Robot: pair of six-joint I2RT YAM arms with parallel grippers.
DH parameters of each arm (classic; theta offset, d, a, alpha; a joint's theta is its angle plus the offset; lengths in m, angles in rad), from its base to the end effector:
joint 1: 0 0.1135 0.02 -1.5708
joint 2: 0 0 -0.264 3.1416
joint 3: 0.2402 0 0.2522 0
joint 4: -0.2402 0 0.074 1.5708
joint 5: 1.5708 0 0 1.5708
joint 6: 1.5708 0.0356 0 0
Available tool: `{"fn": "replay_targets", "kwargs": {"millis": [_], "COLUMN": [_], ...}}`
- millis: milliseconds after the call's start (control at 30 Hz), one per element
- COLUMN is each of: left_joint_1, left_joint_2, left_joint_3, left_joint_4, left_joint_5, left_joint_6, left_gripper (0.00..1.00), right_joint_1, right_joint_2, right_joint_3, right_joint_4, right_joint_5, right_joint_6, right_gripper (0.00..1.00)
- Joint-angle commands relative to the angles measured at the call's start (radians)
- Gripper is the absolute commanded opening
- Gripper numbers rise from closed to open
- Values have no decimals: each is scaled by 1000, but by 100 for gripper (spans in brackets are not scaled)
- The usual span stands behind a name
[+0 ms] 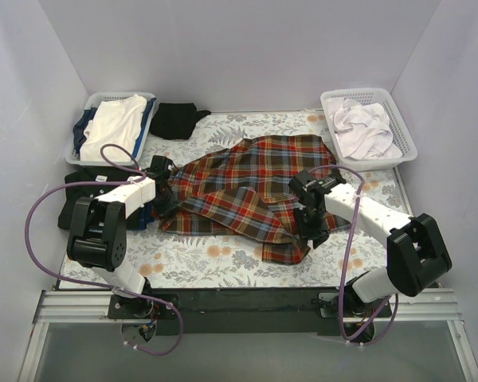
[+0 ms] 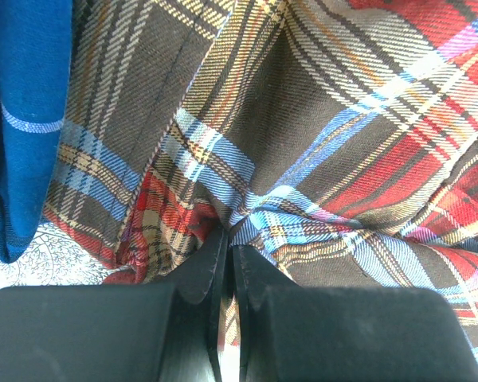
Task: Fold and stack the long sleeve shirts
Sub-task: Fold the shirt
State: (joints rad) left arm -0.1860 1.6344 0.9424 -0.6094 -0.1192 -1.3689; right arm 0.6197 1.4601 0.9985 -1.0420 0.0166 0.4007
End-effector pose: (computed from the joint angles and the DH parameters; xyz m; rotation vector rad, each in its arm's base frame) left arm 0.2885 -0.0500 0.1615 -1.6154 2.3636 -0.1504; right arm 0.1992 0.1414 0.2112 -0.3351 3.0564 0.0282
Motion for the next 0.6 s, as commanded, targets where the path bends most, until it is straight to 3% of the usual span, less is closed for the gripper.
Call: {"fn": "replay_targets", "kwargs": {"millis": [0, 67, 200, 333, 367, 500, 567], "left_joint_1": [-1, -3, -3, -1, -1, -1, -1], "left_joint_2": [65, 65, 55, 41, 41, 41, 41], "left_joint_3": [-44, -42, -43, -53, -56, -59, -60], "left_joint_4": [33, 30, 28, 25, 25, 25, 26], "left_joint_5": [3, 4, 6, -2, -3, -4, -4], "left_joint_6": [-6, -1, 4, 8, 8, 8, 8], "left_gripper": [0, 0, 0, 0, 0, 0, 0], "right_joint_1": [-73, -77, -77, -75, -74, -74, -74], "right_joint_2": [-60, 0, 106, 215, 232, 240, 203], "right_joint_3": [-57, -93, -104, -126, -133, -143, -132], "right_joint_4": [114, 164, 272, 312, 312, 313, 300], "right_joint_5": [-10, -120, -119, -92, -75, -67, -43], "right_joint_6": [55, 17, -7, 3, 0, 4, 13], "right_gripper": [47, 48, 51, 48, 43, 2, 1]}}
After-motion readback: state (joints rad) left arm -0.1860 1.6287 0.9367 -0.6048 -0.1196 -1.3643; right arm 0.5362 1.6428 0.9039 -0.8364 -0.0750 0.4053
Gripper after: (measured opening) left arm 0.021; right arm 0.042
